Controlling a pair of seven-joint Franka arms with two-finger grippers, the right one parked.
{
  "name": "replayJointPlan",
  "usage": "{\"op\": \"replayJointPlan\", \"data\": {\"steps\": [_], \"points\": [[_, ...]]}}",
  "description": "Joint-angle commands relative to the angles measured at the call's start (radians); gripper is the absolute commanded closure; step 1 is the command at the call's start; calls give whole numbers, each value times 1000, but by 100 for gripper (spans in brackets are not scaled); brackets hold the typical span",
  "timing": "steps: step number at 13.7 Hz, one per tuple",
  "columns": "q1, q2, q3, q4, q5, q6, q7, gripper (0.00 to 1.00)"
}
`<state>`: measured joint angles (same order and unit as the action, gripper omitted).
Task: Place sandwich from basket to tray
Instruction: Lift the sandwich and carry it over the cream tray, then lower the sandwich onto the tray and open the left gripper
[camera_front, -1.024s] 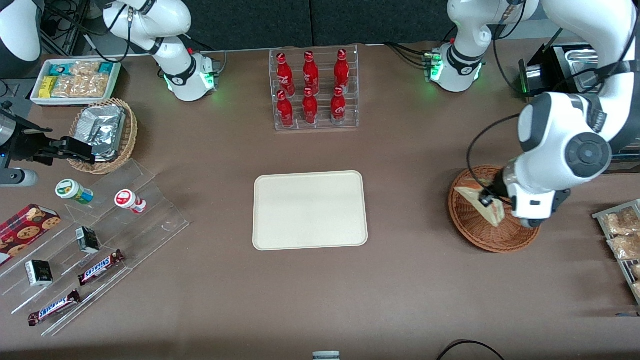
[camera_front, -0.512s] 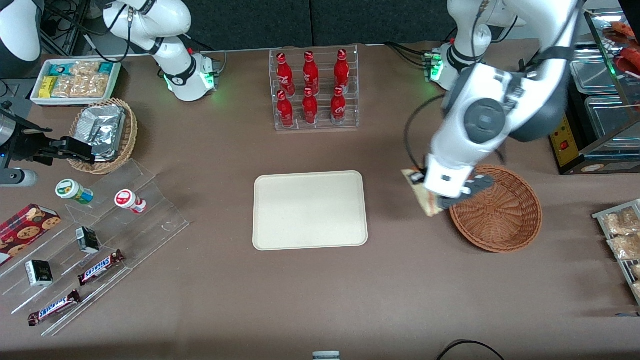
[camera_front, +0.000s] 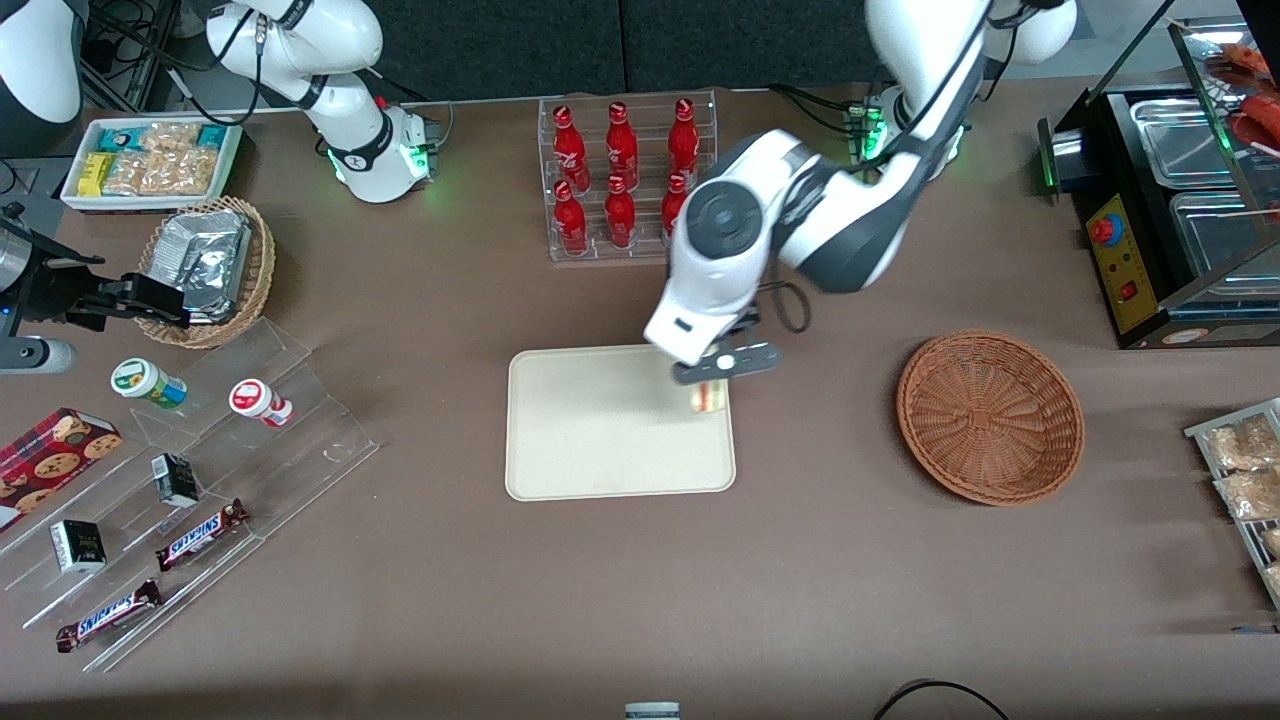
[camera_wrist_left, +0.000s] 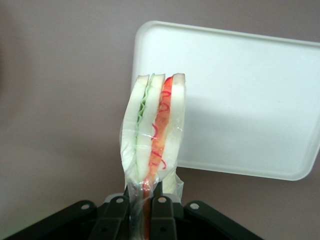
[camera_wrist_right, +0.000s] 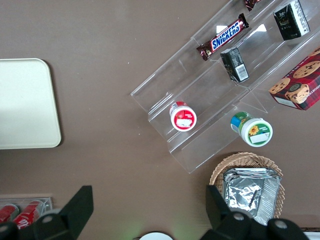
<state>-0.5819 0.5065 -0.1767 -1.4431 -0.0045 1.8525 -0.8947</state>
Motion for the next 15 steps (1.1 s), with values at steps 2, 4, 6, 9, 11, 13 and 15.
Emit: {"op": "replayJointPlan", "data": {"steps": [2,4,6,9,11,13,15], "points": [[-58,154,14,122,-9,101,-12,96],[-64,214,14,141,-8,169,-7,96],[-75,285,16,200,-5,188,-7,95],[-93,374,19,277,26,195,-13,94],[-105,400,19,273,64,227,-18,89],[-105,405,19,271,69,228,-18,72],[-105,405,19,271,69,228,-10,13]]}}
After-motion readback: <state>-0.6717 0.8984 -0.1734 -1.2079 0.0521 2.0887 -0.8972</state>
